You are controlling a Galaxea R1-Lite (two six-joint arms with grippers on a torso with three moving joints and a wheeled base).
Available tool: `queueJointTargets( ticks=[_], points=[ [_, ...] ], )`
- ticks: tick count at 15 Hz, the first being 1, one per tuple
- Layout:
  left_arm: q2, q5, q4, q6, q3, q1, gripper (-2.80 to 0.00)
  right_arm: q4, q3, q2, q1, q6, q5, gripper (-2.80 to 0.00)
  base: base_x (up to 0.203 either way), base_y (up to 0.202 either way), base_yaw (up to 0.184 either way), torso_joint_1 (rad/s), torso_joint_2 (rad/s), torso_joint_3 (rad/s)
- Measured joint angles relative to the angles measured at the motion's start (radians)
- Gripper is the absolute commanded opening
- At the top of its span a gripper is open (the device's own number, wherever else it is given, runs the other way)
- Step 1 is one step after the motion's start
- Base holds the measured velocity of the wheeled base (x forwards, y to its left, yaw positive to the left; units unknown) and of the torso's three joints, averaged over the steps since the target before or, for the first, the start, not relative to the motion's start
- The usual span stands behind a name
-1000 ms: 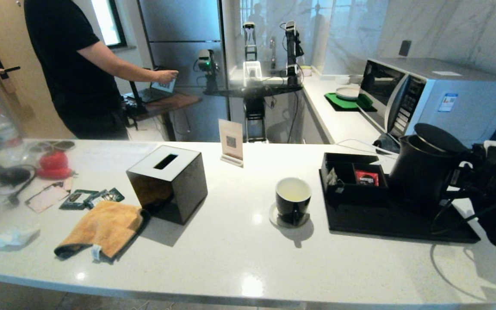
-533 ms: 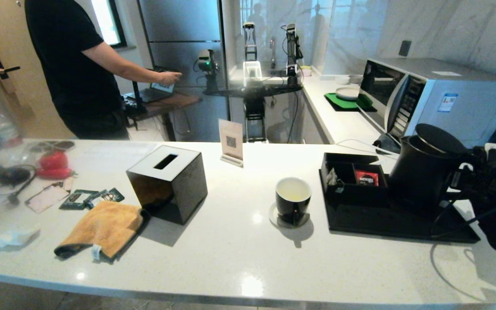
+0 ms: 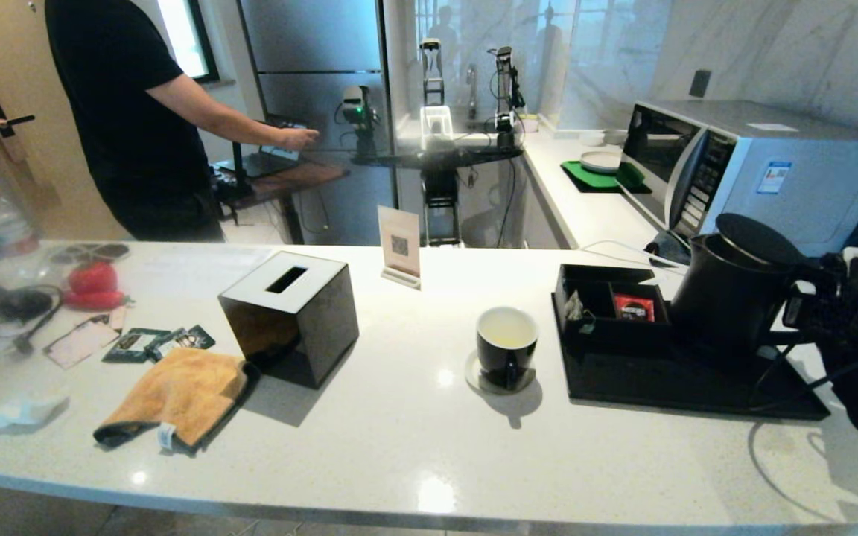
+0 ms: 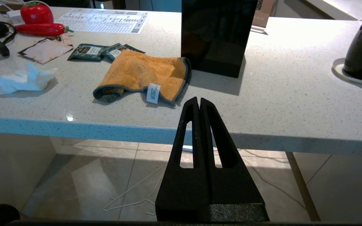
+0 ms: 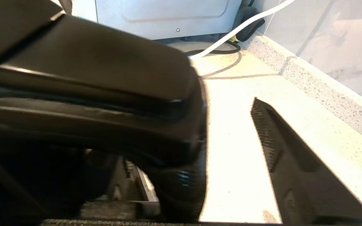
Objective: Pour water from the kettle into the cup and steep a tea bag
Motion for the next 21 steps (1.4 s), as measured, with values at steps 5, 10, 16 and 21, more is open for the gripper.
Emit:
queueJointTargets(
  ticks=[5,10,16,21],
  points=[
    [0.000,0.001,0.000,0.000,0.000,0.000,-2.80,-0.002,0.046,-0.025,0.001,0.001,0.001,0.00,0.000,0.000,0.000,0.000,0.00,0.000],
    [0.000,0.001,0.000,0.000,0.000,0.000,-2.80,-0.002,0.114,-0.062,0.001,0.001,0.001,0.00,0.000,0.000,0.000,0.000,0.00,0.000],
    [0.000,0.001,0.000,0.000,0.000,0.000,-2.80,0.000,0.214,-0.128,0.000,-0.003,0.000,0.00,0.000,0.000,0.000,0.000,0.00,0.000],
    [0.000,0.001,0.000,0.000,0.000,0.000,-2.80,0.006,0.267,-0.188,-0.002,-0.011,0.000,0.00,0.000,0.000,0.000,0.000,0.00,0.000]
  ],
)
